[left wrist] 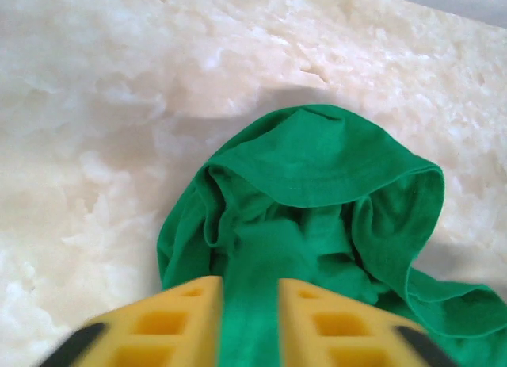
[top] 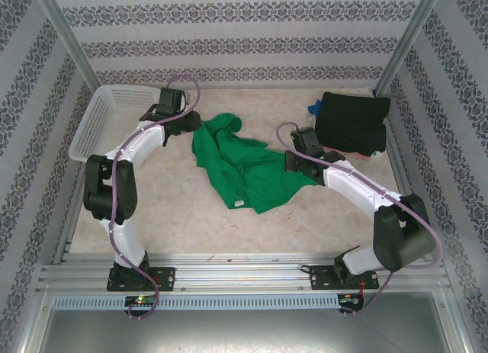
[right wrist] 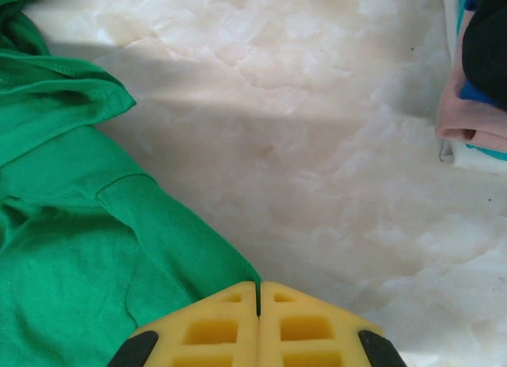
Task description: Fold and stack the t-shirts
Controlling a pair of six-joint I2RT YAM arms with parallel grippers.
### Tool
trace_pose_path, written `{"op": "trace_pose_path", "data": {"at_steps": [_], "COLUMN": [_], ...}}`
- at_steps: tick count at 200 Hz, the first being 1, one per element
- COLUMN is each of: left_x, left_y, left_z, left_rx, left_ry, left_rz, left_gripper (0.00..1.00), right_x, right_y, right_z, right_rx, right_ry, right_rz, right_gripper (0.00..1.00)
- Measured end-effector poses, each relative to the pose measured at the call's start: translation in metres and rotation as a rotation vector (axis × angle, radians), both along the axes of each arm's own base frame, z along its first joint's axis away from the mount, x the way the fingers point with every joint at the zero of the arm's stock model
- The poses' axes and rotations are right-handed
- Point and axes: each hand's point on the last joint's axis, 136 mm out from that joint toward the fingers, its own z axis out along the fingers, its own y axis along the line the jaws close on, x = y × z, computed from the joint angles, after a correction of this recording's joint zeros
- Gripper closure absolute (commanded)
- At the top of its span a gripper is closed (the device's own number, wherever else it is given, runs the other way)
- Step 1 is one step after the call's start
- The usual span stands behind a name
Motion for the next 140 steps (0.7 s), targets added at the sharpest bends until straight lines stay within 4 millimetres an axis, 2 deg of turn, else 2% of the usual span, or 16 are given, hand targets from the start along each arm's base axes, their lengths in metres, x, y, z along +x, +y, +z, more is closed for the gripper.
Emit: {"op": "trace_pose_path", "data": {"at_steps": [5,15,28,43,53,65,79,94,109,124,140], "left_x": [-0.003,-0.015,-0.035,-0.057,-0.069,-0.087,-0.115,-0.147,-0.171,-0.186,-0.192], "left_y": [0.0,0.001,0.001,-0.006,-0.018,-0.034,-0.048,-0.058,-0.06,-0.057,-0.058], "left_z": [0.0,-0.002,0.0,0.014,0.029,0.043,0.042,0.018,-0.023,-0.063,-0.097], "left_rx": [0.002,0.0,0.007,0.016,0.019,0.018,0.019,0.018,0.028,0.034,0.027], "left_ry": [0.0,0.015,0.029,0.024,0.0,-0.029,-0.035,0.015,0.11,0.21,0.292], "left_rz": [-0.005,0.001,-0.01,-0.041,-0.074,-0.117,-0.162,-0.193,-0.199,-0.181,-0.16], "left_gripper": [0.46,0.38,0.27,0.25,0.26,0.25,0.2,0.17,0.17,0.19,0.23], "right_x": [-0.001,-0.004,-0.011,-0.019,-0.022,-0.024,-0.025,-0.027,-0.026,-0.022,-0.01], "right_y": [-0.001,-0.002,-0.005,-0.01,-0.014,-0.019,-0.021,-0.02,-0.014,-0.003,0.024], "right_z": [-0.001,-0.003,-0.008,-0.014,-0.018,-0.019,-0.016,-0.007,0.003,0.008,0.01], "right_rx": [-0.001,-0.003,-0.012,-0.029,-0.04,-0.052,-0.049,-0.033,-0.003,0.018,0.025], "right_ry": [0.001,0.006,0.016,0.027,0.039,0.049,0.044,0.02,-0.012,-0.025,-0.018], "right_rz": [0.0,0.0,0.007,0.007,0.001,-0.01,-0.017,-0.014,0.003,0.034,0.106], "right_gripper": [1.0,1.0,0.94,0.87,0.78,0.72,0.61,0.56,0.5,0.46,0.42]}}
